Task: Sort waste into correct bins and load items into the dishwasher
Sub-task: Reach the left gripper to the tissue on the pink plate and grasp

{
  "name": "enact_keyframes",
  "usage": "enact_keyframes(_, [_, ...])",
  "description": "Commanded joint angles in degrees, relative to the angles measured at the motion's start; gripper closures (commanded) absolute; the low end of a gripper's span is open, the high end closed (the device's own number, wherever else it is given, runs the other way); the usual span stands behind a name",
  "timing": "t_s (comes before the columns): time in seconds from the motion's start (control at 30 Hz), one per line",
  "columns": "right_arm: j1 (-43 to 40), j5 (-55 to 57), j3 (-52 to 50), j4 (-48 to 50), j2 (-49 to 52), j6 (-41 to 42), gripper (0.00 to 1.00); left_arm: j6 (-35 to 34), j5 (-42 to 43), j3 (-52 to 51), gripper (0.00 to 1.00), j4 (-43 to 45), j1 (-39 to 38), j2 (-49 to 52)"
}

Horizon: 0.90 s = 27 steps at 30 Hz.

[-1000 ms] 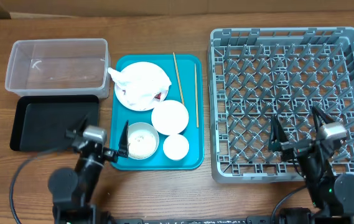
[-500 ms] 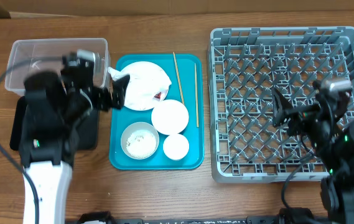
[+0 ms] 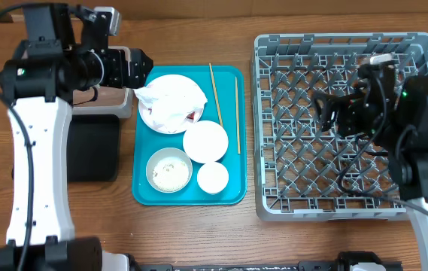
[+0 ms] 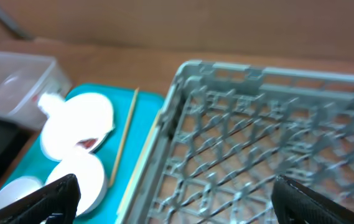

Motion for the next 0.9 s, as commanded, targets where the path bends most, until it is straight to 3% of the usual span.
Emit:
enact_keyframes(0.0, [-0.1,-8.7,1.6,-0.4,1.8,-0.3,0.0,-2.0,5.1,1.3,0.01,-0.5,-0.6,4.3])
enact_keyframes(0.17, [-0.1,-13.5,1.6,-1.9,3.8,-0.2,0.0,-3.6,4.3,1.3,0.0,1.3,-3.2,9.7])
enact_keyframes(0.23, [-0.1,-13.5,1.6,-2.9,4.4,0.2,0.0,-12.0,-6.1,1.3,0.0,1.3,-7.1,13.2])
enact_keyframes(0.33, [-0.1,-13.3,1.6,-3.1,4.7,1.2,0.0,-32.9,-27.6,1.3,0.04,0.9,-14.7,17.6])
enact_keyframes(0.37, [-0.1,-13.2,1.6,-3.1,4.7,1.2,0.0,-38.5,-29.6,1.3,0.04,0.9,-15.9,18.8])
enact_keyframes(0.47, [-0.1,-13.2,1.6,-3.1,4.8,1.2,0.0,-46.4,-29.8,1.3,0.04,0.5,-16.3,22.5])
enact_keyframes(0.87, [-0.1,-11.7,1.5,-5.9,4.8,1.1,0.0,-44.2,-22.4,1.3,0.05,6.5,-16.3,38.6])
